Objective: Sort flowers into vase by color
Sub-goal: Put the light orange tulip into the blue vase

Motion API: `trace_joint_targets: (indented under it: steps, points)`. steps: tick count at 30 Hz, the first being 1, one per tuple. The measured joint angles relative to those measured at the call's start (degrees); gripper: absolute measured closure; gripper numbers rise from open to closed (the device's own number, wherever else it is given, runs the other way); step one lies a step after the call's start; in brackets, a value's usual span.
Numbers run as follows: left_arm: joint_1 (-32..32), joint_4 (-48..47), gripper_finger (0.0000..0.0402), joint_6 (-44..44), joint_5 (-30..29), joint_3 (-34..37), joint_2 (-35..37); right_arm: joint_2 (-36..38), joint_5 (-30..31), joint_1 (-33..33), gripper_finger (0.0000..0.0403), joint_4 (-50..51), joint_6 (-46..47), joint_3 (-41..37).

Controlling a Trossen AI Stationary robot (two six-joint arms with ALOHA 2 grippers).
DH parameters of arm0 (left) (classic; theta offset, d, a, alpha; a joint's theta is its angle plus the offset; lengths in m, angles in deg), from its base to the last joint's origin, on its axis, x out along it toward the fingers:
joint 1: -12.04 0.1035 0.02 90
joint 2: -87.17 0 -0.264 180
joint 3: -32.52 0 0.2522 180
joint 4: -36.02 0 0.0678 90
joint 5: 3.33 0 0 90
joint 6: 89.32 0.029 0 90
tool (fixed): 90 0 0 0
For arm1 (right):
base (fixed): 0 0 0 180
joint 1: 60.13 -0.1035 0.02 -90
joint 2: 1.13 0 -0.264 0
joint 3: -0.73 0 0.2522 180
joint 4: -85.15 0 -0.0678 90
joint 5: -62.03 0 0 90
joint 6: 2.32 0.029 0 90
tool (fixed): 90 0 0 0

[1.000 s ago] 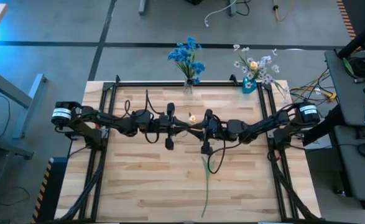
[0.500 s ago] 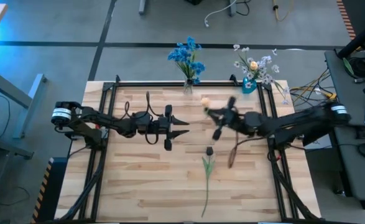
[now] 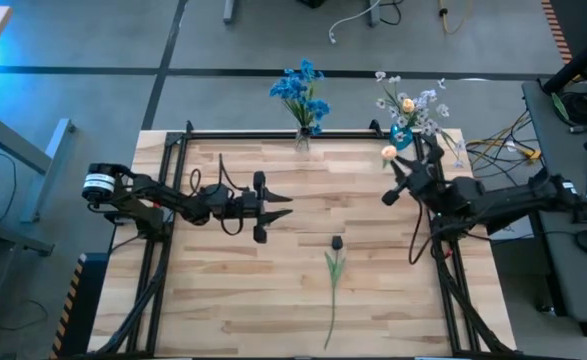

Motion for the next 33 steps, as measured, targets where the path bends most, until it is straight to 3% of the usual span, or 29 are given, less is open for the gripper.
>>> trace_joint_targets:
  steps: [11,15,33]
  points:
    - [0.0,0.3,0.0293,-0.7,0.0,0.4,0.0,9.1,-0.7,8.2,0.0390,-8.3,-9.6,-8.2]
    - [0.0,0.3,0.0293,-0.6,0.0,0.4,0.0,10.5,-5.5,12.3,0.0390,-8.3,-8.3,-8.6]
    - [0.0,0.2,0.0293,-0.3,0.0,0.4,0.0,4.0,-16.6,30.7,0.0390,-7.5,2.3,-8.7]
